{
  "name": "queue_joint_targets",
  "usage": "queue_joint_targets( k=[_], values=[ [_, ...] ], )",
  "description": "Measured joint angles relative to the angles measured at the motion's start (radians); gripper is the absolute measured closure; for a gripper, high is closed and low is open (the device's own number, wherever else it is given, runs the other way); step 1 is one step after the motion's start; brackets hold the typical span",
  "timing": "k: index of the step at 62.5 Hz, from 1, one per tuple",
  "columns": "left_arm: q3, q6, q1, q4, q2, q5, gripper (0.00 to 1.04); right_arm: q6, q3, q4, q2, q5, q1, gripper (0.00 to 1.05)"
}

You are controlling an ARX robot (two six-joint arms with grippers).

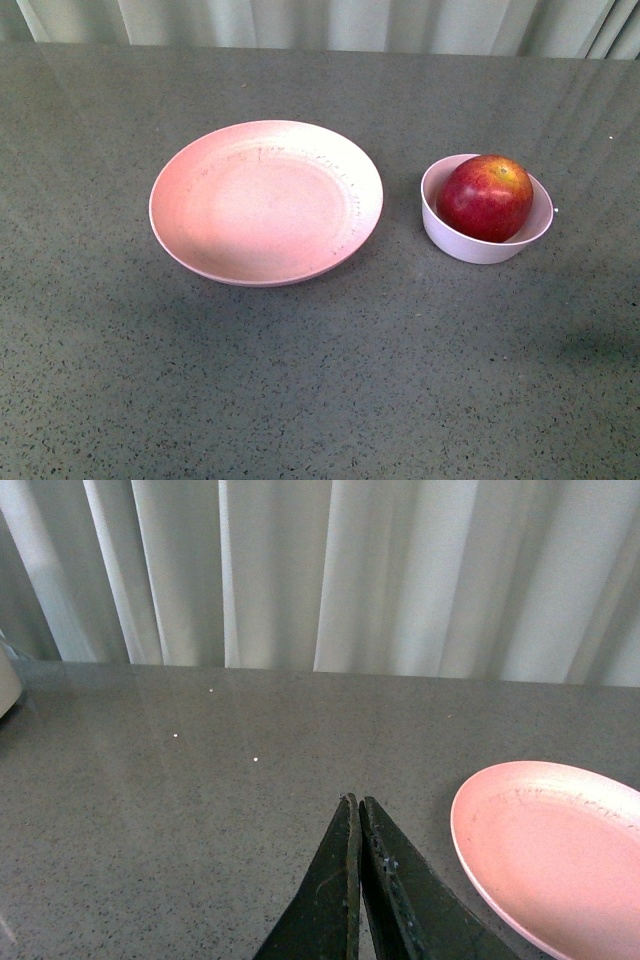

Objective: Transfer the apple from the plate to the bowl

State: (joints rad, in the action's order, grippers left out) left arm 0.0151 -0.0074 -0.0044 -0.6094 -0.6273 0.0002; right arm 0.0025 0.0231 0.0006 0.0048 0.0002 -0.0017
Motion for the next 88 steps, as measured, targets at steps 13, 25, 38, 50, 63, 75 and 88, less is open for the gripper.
queue_joint_targets(
  k=[13, 25, 38, 50, 63, 75, 88],
  values=[
    [0.0, 0.0, 0.0, 0.111, 0.122, 0.0, 1.03, 0.0, 0.0, 0.0, 0.0, 0.0, 0.0, 0.09],
    [0.0, 0.0, 0.0, 0.22, 0.238, 0.0, 1.03, 0.0, 0.0, 0.0, 0.0, 0.0, 0.0, 0.09],
    [0.0, 0.0, 0.0, 0.32, 0.338, 0.0, 1.03, 0.0, 0.0, 0.0, 0.0, 0.0, 0.0, 0.09],
    [0.0, 0.0, 0.0, 0.376, 0.395, 0.0, 1.03, 0.0, 0.0, 0.0, 0.0, 0.0, 0.0, 0.09],
    [0.0, 0.0, 0.0, 0.425, 0.445, 0.0, 1.03, 0.0, 0.0, 0.0, 0.0, 0.0, 0.0, 0.09],
    [0.0, 0.0, 0.0, 0.603, 0.61, 0.0, 1.03, 0.0, 0.0, 0.0, 0.0, 0.0, 0.0, 0.09],
    [0.0, 0.0, 0.001, 0.61, 0.612, 0.0, 1.03, 0.0, 0.0, 0.0, 0.0, 0.0, 0.0, 0.09]
  ],
)
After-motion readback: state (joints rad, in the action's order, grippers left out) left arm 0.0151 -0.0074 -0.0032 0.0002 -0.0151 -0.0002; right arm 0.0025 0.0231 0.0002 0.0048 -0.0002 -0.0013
